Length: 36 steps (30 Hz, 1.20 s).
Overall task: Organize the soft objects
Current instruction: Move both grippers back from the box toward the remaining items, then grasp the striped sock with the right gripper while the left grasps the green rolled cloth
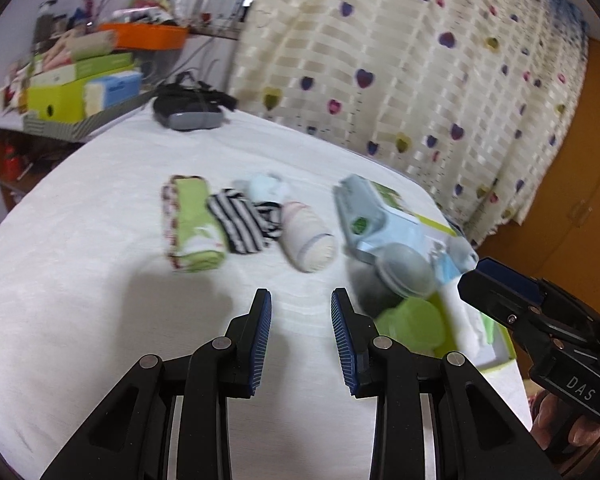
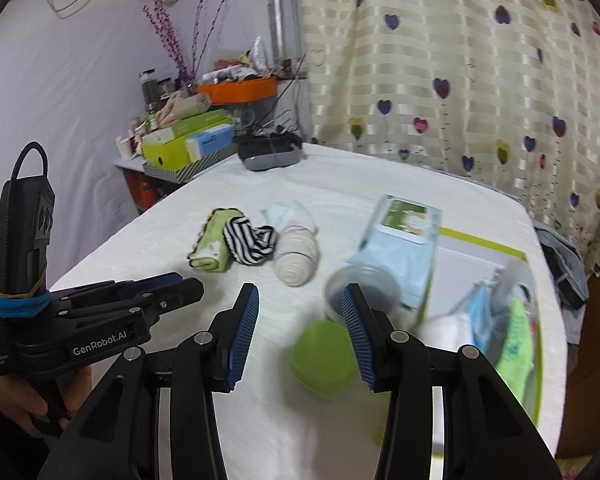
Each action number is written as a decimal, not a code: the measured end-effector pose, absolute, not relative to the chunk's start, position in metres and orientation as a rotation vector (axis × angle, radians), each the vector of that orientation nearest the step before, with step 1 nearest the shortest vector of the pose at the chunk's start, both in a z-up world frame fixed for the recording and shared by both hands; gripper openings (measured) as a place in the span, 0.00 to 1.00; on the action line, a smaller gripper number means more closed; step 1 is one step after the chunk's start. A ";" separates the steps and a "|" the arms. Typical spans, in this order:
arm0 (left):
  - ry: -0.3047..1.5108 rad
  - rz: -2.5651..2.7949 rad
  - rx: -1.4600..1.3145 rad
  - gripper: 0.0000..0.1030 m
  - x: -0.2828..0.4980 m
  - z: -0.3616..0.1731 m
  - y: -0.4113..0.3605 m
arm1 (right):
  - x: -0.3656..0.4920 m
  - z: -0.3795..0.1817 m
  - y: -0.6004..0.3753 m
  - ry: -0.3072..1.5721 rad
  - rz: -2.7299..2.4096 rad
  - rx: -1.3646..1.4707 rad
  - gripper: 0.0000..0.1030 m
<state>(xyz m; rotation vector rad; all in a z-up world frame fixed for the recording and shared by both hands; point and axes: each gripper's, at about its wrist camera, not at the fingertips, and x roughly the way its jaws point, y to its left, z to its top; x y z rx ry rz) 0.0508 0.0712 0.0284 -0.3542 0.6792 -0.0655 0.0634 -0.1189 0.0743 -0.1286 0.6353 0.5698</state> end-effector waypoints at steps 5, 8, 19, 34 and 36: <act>0.678 -0.019 -0.387 0.30 0.052 0.020 0.101 | 0.080 0.067 -0.087 0.665 0.606 -0.140 0.44; 0.682 0.009 -0.407 0.31 0.055 0.015 0.119 | 0.091 0.062 -0.064 0.686 0.632 -0.148 0.44; 0.690 0.065 -0.472 0.31 0.058 -0.002 0.163 | 0.151 0.027 -0.004 0.817 0.609 -0.118 0.44; 0.700 0.061 -0.503 0.35 0.069 -0.008 0.174 | 0.191 -0.001 0.020 0.890 0.575 -0.053 0.27; 0.708 0.057 -0.502 0.36 0.073 -0.008 0.173 | 0.189 0.000 0.016 0.888 0.597 -0.031 0.07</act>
